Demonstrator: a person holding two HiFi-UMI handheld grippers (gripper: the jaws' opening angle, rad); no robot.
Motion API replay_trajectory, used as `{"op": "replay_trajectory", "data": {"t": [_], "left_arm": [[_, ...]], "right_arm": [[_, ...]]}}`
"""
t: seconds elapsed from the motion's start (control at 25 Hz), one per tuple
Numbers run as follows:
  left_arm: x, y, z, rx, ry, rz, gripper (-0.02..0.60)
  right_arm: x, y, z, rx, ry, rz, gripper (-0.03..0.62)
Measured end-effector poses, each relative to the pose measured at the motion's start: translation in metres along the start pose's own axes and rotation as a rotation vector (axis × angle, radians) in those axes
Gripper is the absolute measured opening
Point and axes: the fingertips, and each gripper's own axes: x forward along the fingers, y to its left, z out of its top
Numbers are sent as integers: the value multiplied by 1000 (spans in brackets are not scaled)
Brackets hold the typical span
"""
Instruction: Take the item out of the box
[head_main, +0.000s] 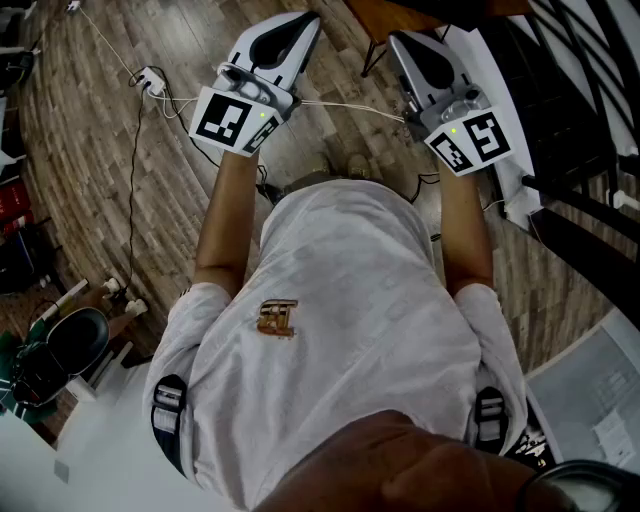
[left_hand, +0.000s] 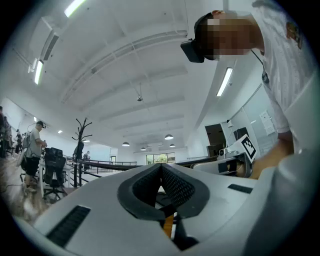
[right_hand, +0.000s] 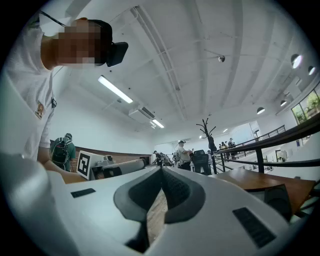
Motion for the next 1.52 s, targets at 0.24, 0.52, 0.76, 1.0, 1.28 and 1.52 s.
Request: {"op": "replay_trajectory", "data": {"t": [0.24,0.52,0.76,1.0,1.28,1.52], "left_arm": [[-1,10,-1,-3,-1,-1,20],[-5,10,-1,-8,-2,-5,20],[-9,16,0,-8,-4,-10,20],[-16,30,1,-4,-4,-16,20],[-27,61,2,-2,-13,-40,20],[-35,81,0,-8,-25,-63,20]], "right_arm": [[9,0,-1,-2,3,0,31],[9,4,0,14,2,4,31],[16,7,-4,12,11,4,31],[29,11,-6,9,17,-4,31],[57,17,-13,0,21,-33,31],[72,21,-16,-13,27,-66,31]]}}
